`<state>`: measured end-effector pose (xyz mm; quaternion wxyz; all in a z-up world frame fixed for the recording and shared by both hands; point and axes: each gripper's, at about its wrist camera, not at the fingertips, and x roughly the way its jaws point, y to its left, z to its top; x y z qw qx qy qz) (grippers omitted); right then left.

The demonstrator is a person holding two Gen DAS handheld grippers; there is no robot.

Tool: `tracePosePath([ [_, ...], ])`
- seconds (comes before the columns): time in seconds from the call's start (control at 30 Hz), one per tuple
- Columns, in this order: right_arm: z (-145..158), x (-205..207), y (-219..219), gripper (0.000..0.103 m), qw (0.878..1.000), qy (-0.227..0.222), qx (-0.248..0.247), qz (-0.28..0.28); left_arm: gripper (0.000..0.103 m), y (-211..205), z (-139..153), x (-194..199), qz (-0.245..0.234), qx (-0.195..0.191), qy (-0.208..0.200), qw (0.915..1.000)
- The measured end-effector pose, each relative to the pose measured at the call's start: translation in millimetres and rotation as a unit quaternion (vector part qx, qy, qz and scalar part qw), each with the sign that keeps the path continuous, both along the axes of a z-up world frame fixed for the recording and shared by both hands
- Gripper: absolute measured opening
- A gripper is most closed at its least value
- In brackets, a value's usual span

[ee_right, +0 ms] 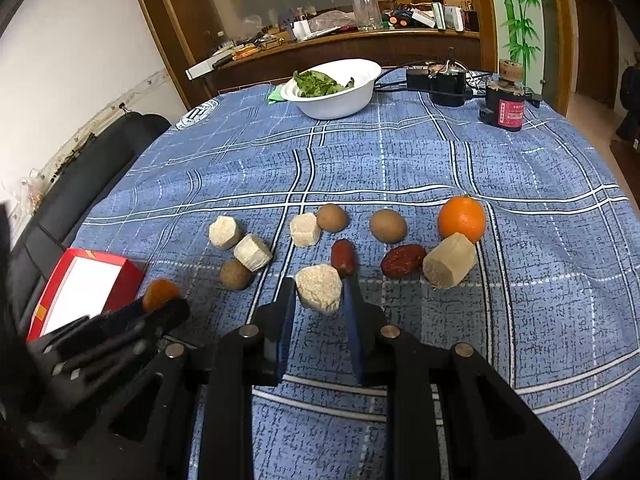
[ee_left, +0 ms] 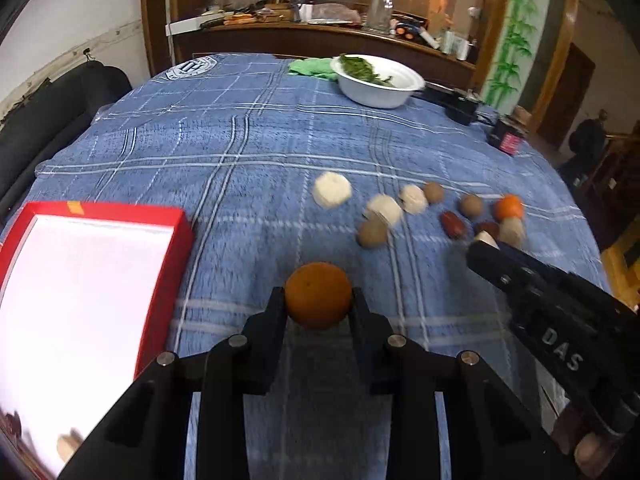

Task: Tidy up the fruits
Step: 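Grasp a rough beige ball with the right tool while the left tool grasps an orange, then carry the beige ball and the orange over the tray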

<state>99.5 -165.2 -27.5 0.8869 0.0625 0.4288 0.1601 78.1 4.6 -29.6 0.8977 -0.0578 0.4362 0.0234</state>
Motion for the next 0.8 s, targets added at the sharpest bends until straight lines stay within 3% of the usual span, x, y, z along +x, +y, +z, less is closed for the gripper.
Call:
tracePosePath([
  [0.37,22,-67,-7,0.026,0.999,-0.018,-0.048,0.004,0.03,-5,11,-42,-0.02,-0.014,-0.012,0.9996],
  [0.8,31,-111,-3,0.026,0.998,-0.025,-0.052,-0.001,0.03,6,19,-78,-0.027,-0.012,-0.035,0.999],
])
